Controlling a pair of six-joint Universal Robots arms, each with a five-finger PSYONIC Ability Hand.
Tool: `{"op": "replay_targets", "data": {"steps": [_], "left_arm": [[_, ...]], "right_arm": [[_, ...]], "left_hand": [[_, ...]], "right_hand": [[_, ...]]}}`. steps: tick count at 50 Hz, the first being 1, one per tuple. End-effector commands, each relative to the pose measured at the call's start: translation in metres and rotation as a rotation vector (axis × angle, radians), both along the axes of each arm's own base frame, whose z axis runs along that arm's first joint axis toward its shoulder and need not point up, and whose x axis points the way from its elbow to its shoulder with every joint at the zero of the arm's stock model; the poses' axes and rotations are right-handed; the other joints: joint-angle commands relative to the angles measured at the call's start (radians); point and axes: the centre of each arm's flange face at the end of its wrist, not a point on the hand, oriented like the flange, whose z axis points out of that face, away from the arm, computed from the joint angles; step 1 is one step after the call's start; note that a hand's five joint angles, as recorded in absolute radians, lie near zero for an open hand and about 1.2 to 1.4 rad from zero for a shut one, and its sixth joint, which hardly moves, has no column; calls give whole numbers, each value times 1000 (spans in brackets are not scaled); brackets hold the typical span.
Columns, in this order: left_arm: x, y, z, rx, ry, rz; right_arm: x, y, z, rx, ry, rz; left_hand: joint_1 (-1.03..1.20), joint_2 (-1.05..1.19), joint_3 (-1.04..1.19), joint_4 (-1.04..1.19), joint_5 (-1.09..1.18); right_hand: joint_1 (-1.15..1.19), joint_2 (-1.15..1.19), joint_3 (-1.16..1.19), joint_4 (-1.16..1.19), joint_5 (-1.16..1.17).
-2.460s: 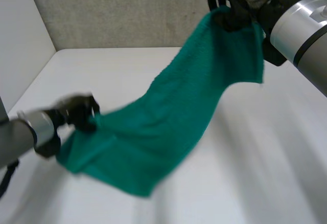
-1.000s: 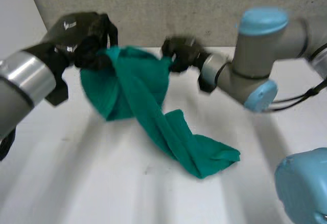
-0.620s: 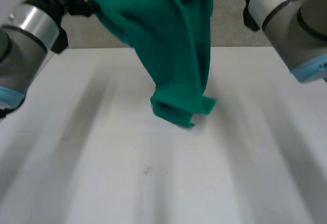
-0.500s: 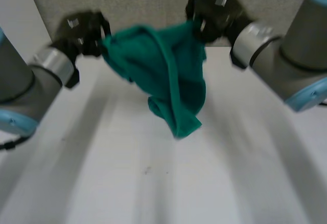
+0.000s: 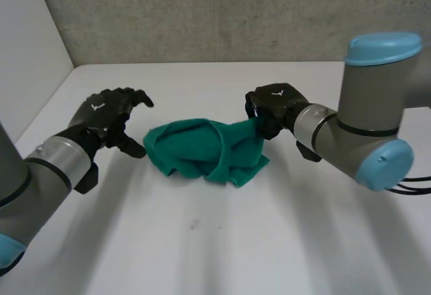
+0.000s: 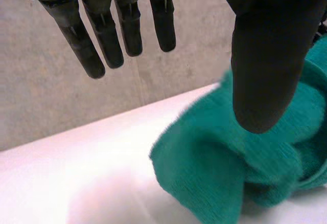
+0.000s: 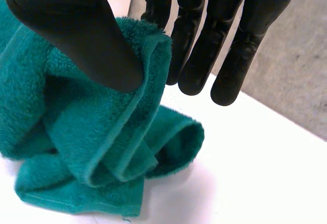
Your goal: Fold the towel.
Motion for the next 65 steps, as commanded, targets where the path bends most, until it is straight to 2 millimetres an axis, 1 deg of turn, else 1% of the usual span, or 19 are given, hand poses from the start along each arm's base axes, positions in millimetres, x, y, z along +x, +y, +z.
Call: {"op": "replay_targets", "data": {"steps": [1,6,11,15,21,22,23,26,27,29,34,35,39,41,43,49,52,59,65], "left_arm": [[2,11,27,-49,20,-4],[1,14,47,-110,46,-6],[2,13,50,-120,50,-1],[5,11,50,-117,51,10],[12,7,54,-125,52,42],[12,7,54,-125,52,42],[14,7,55,-127,52,51],[27,3,58,-113,60,100],[29,2,58,-109,64,108],[32,2,60,-99,77,119],[30,6,59,-73,102,109],[29,7,59,-73,103,106],[17,16,55,-57,100,58],[9,22,52,-50,92,19],[-11,33,41,-20,71,-60],[-41,41,22,-16,-59,-175],[-44,41,8,-8,-204,-205],[-41,38,-22,61,-465,-221],[-39,24,-41,89,-549,-156]], "right_arm": [[1,20,17,-92,22,98],[4,30,35,-155,20,126],[13,42,47,-202,-9,173],[35,67,52,-240,-64,342],[54,95,45,-208,-89,516],[60,103,33,-169,-83,564],[69,111,6,-90,-56,612],[74,115,-8,-58,-22,620],[74,111,-7,-68,-8,587],[73,106,-5,-78,-2,555],[57,70,9,-132,47,238],[44,54,16,-148,58,135],[7,19,23,-146,78,-28],[-3,14,18,-120,95,-52],[-12,11,7,-83,120,-73],[-20,8,-6,-40,143,-85],[-23,-1,-21,-12,150,-89],[-7,-13,-67,62,138,9],[2,-26,-87,116,75,9]], "left_hand": [[-79,-78,-84,-69,-67],[-126,-126,-131,-116,-114],[-152,-152,-158,-143,-141],[-158,-158,-163,-149,-147],[-161,-161,-166,-152,-150],[-161,-161,-166,-152,-150],[-161,-161,-166,-152,-150],[-161,-161,-166,-152,-150],[-161,-161,-166,-152,-150],[-161,-161,-166,-152,-150],[-158,-158,-163,-149,-147],[-155,-155,-161,-146,-144],[-152,-152,-158,-143,-141],[-152,-152,-158,-143,-141],[-152,-152,-158,-143,-141],[-143,-143,-149,-134,-132],[-132,-132,-137,-122,-120],[-135,-134,-140,-125,-123],[-117,-117,-122,-108,-106]], "right_hand": [[417,219,214,207,235],[417,219,214,207,235],[417,219,214,207,235],[417,219,214,207,235],[417,219,214,207,235],[417,219,214,207,235],[235,37,32,25,53],[-337,-536,-540,-548,-520],[-633,-831,-836,-843,-815],[-712,-910,-914,-922,-894],[-805,-1003,-1007,-1015,-987],[-805,-1003,-1007,-1015,-987],[-805,-1003,-1007,-1015,-987],[-805,-1003,-1007,-1015,-987],[-805,-1003,-1007,-1015,-987],[-805,-1003,-1007,-1015,-987],[-805,-1003,-1007,-1015,-987],[-733,-931,-936,-943,-915],[-657,-855,-859,-867,-839]]}}
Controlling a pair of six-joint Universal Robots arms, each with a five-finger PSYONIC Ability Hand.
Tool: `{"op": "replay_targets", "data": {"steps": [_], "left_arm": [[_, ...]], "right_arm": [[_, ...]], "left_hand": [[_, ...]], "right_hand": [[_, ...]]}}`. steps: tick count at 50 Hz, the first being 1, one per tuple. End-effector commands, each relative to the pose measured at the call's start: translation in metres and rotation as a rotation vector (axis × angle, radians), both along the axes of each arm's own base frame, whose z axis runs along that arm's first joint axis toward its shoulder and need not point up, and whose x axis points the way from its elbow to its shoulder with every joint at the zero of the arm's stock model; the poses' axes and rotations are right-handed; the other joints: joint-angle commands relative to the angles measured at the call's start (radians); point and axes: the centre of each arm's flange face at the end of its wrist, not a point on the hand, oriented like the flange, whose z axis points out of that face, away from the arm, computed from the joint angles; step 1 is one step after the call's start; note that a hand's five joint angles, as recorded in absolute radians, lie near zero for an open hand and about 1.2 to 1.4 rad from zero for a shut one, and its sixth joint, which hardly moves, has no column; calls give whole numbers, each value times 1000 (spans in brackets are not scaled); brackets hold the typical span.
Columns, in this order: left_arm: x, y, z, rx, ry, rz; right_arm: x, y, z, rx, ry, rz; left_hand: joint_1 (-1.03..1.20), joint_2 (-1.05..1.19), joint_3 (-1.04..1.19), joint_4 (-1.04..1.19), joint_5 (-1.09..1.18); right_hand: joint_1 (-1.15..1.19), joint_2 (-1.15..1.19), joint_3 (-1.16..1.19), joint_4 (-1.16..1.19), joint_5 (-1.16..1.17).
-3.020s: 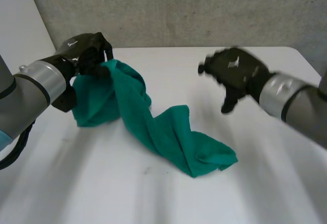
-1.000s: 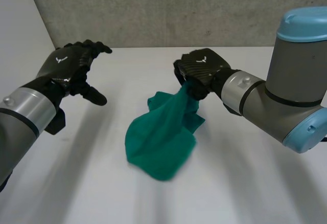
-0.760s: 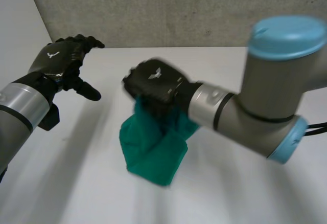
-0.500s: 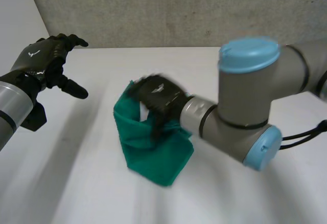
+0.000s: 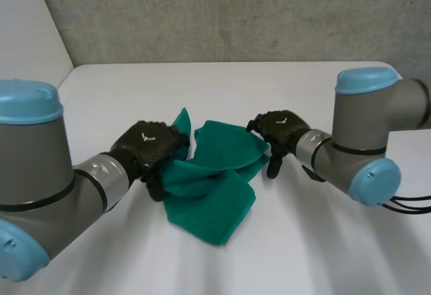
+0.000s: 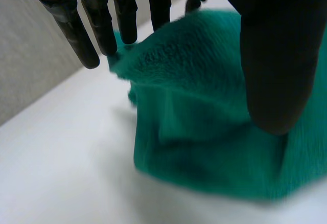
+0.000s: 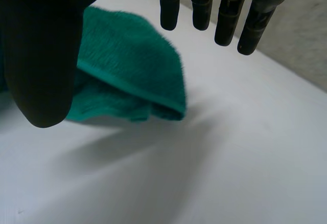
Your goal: Fold the towel.
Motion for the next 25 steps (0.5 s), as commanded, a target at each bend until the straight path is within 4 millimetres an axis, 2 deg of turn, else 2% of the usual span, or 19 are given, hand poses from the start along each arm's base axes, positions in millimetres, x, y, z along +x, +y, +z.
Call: {"op": "replay_targets", "data": {"steps": [1,5,8,17,23,25], "left_arm": [[4,-17,-23,12,-125,80],[2,-25,-26,4,-129,99],[1,-27,-25,-15,-113,102],[-3,-34,-21,-93,-66,107],[-3,-37,-21,-105,-54,113],[-2,-40,-20,-113,-48,122]], "right_arm": [[13,-18,-29,76,-88,3],[20,-24,-32,98,-154,0],[24,-27,-32,103,-187,7],[32,-35,-16,80,-260,19],[37,-42,-25,77,-269,19],[39,-46,-29,75,-275,15]], "left_hand": [[33,53,46,52,60],[373,392,386,392,400],[543,563,556,563,571],[1031,1050,1044,1050,1058],[1072,1092,1085,1092,1099],[1072,1092,1085,1092,1099]], "right_hand": [[139,122,129,112,105],[201,183,190,173,167],[213,195,202,185,179],[216,198,205,188,182],[312,295,302,285,278],[465,447,454,437,431]]}}
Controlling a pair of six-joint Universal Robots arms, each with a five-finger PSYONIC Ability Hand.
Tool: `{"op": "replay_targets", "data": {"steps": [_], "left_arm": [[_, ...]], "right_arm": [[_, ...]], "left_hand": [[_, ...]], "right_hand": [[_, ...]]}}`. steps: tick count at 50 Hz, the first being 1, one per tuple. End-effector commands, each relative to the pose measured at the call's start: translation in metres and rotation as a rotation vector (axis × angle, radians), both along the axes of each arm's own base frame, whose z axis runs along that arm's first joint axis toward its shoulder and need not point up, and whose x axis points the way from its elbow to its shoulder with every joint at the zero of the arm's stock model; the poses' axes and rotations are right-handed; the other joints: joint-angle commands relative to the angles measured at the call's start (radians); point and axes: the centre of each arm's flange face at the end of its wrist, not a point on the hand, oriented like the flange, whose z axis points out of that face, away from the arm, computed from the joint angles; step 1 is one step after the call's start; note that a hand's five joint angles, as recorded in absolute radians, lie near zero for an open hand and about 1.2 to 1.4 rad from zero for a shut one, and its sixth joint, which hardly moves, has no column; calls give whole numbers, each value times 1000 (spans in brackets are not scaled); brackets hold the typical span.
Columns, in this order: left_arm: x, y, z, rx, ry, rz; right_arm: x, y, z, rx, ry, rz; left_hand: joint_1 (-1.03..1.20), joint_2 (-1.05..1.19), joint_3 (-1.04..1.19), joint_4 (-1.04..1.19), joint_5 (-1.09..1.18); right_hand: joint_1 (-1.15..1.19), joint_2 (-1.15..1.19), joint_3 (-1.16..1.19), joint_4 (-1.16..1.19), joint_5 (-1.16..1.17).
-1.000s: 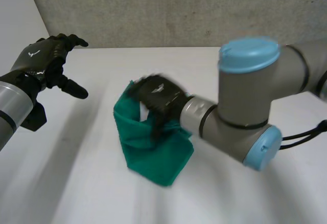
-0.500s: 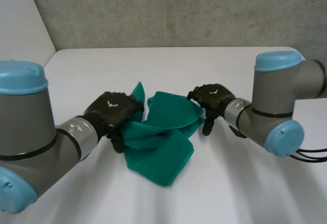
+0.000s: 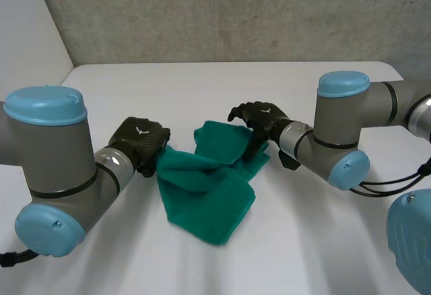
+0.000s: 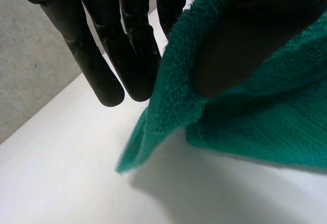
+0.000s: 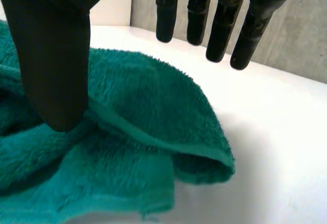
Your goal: Fold the towel.
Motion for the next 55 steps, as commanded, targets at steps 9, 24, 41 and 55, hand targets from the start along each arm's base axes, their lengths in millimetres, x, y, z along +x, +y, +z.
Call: {"op": "replay_targets", "data": {"steps": [9,24,41,55], "left_arm": [[5,-22,17,-96,60,43],[-7,-67,211,-885,447,83],[13,-26,141,-668,340,119],[26,0,-31,-184,83,117]], "right_arm": [[14,-24,-10,-52,-24,-25],[-28,-32,260,-784,-392,-267],[-47,38,202,-596,-90,-142],[-51,42,14,-171,290,-52]], "left_hand": [[274,206,212,207,249],[274,206,212,207,249],[274,206,212,207,249],[274,206,212,207,249]], "right_hand": [[1066,1023,1013,1014,1022],[1066,1023,1013,1014,1022],[1066,1023,1013,1014,1022],[1066,1023,1013,1014,1022]]}}
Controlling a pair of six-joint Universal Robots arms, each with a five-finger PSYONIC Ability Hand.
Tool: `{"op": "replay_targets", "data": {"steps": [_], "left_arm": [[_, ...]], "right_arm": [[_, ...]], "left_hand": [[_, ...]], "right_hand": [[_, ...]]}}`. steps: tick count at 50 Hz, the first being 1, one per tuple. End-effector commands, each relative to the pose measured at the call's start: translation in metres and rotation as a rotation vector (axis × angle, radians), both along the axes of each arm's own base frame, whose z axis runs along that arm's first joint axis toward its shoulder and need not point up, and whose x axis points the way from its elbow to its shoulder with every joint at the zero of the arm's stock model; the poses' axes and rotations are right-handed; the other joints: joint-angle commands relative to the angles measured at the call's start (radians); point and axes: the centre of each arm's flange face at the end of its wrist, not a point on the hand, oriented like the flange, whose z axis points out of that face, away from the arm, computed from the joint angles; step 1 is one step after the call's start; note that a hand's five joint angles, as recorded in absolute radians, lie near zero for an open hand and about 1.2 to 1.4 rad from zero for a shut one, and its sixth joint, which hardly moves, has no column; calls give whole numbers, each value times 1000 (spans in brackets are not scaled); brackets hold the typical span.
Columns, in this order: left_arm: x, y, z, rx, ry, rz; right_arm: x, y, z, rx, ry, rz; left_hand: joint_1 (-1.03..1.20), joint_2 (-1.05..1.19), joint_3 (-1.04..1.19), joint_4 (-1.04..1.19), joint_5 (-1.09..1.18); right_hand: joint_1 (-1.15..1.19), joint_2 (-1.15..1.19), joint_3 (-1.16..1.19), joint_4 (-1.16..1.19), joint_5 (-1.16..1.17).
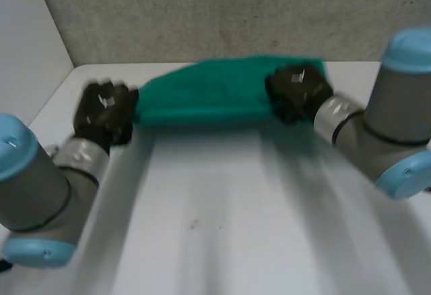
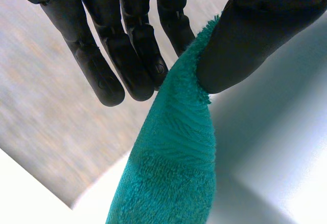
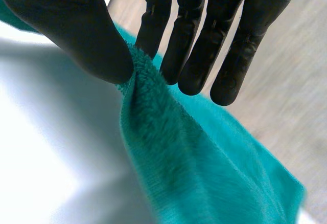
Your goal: Fold the towel.
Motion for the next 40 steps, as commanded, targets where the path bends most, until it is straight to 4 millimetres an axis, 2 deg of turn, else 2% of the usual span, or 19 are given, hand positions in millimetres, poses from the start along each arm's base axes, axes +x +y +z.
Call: {"op": "replay_targets", "data": {"steps": [1,2,3,6,11,13,20,23,26,32,37,40], "left_arm": [[-1,5,-51,146,-64,-6],[0,4,-51,146,-64,-4],[0,4,-50,146,-64,-3],[2,1,-48,138,-60,5],[4,-1,-46,134,-57,13],[5,-2,-46,134,-57,19],[12,-8,-44,130,-55,45],[17,-13,-42,122,-50,62],[22,-16,-40,118,-47,78],[24,-17,-40,121,-49,84],[23,-17,-41,122,-50,81],[23,-17,-41,124,-50,81]], "right_arm": [[-3,-2,-79,190,97,-13],[-4,0,-86,209,104,-14],[-5,1,-88,217,106,-18],[-17,-1,-94,253,88,-59],[-29,-3,-78,258,-7,-115],[-38,3,-71,279,-68,-146],[-60,1,-63,277,-89,-191],[-62,0,-64,275,-75,-186],[-80,-10,-66,238,10,-194],[-91,-15,-71,199,147,-173],[-101,-26,-92,217,209,-182],[-104,-33,-97,221,211,-191]], "left_hand": [[274,200,204,201,249],[274,200,204,201,249],[274,200,204,201,249],[274,200,204,201,249],[274,200,204,201,249],[274,200,204,201,249],[274,200,204,201,249],[274,200,204,201,249],[274,200,204,201,249],[274,200,204,201,249],[274,200,204,201,249],[274,200,204,201,249]], "right_hand": [[430,222,215,207,240],[114,-94,-101,-109,-76],[-31,-239,-246,-255,-222],[-244,-451,-458,-467,-434],[-347,-555,-562,-570,-537],[-373,-581,-588,-596,-564],[-555,-763,-770,-778,-746],[-564,-772,-779,-787,-755],[-558,-766,-773,-782,-749],[-517,-725,-732,-740,-708],[-459,-666,-673,-682,-649],[-412,-620,-627,-635,-602]]}}
